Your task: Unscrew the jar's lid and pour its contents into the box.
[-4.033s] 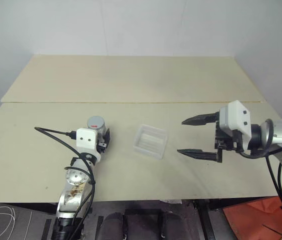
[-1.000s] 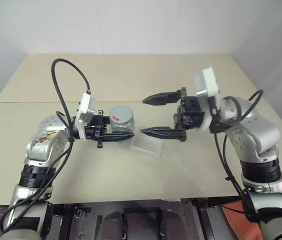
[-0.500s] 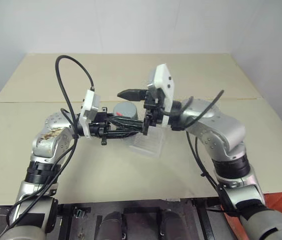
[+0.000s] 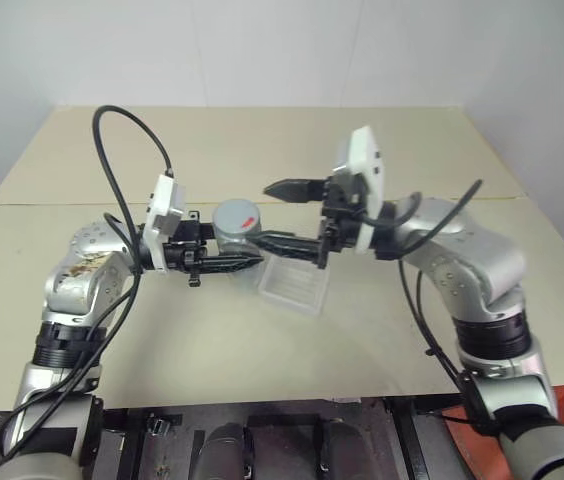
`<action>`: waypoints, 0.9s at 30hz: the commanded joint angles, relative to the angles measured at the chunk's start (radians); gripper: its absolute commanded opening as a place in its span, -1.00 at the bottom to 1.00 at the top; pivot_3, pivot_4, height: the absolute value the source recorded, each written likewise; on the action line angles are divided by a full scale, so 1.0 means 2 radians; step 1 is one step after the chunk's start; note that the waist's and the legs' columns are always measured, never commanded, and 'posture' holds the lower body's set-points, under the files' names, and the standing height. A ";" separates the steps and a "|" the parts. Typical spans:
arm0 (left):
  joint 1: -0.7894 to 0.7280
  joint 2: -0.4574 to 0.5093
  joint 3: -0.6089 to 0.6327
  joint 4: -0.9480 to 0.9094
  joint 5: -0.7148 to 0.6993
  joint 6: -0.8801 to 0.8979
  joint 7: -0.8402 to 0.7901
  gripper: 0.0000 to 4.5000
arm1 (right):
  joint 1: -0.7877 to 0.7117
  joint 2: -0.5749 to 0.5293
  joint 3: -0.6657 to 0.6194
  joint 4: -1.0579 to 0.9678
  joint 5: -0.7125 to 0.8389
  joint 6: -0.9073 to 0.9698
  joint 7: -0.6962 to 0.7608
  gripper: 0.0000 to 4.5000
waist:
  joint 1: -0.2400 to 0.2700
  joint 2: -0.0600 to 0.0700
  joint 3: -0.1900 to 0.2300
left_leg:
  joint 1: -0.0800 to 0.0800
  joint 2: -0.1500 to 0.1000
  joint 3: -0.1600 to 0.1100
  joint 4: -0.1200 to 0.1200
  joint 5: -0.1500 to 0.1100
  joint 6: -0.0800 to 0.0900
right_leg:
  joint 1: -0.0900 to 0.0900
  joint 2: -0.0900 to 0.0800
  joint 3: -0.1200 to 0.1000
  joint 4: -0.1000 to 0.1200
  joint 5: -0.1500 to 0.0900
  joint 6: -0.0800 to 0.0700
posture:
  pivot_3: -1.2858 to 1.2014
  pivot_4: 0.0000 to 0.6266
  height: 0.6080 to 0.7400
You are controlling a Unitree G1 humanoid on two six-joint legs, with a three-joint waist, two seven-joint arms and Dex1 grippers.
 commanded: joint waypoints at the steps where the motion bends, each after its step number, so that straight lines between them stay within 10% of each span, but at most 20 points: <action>1: -0.002 0.004 0.008 -0.017 -0.014 -0.005 -0.013 -0.14 | 0.004 -0.013 -0.030 0.003 -0.008 -0.014 -0.004 0.98 | 0.001 0.000 0.000 | 0.000 0.000 0.000 0.000 0.000 0.000 | 0.000 0.000 0.000 0.000 0.000 0.000 | 0.03 -0.52 1.00; 27: -0.030 -0.039 -0.012 0.011 0.005 -0.022 -0.004 -0.14 | -0.038 0.066 0.050 -0.052 -0.023 0.019 -0.068 0.98 | -0.001 0.000 0.000 | 0.000 0.000 0.000 0.000 0.000 0.000 | 0.000 0.001 0.000 0.000 0.000 0.000 | 0.03 -0.52 1.00</action>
